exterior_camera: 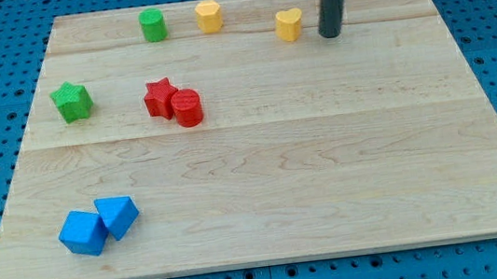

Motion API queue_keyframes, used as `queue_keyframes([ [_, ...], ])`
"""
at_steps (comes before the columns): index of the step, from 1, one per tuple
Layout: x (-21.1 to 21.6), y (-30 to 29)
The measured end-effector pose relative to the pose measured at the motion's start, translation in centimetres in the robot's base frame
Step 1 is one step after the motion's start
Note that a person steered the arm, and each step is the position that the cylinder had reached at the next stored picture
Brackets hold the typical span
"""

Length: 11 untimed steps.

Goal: Place the yellow hexagon to the center of the board

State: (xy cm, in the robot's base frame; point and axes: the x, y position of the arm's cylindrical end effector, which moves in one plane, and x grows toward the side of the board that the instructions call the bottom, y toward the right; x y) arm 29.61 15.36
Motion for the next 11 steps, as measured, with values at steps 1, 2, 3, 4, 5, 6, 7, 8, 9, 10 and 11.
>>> queue_keyframes([
  [1,-3.8,5.6],
  [2,-9.0,2.1],
  [3,-10.5,-3.6],
  [4,-10.0,-13.3],
  [5,-8.9,-19.1],
  [6,-6.6,-18.8],
  [7,-5.3,-18.8],
  [8,-9.0,-18.3],
  [9,-10.3,-19.4],
  [10,-9.4,-22.1],
  [11,-7.7,-22.1],
])
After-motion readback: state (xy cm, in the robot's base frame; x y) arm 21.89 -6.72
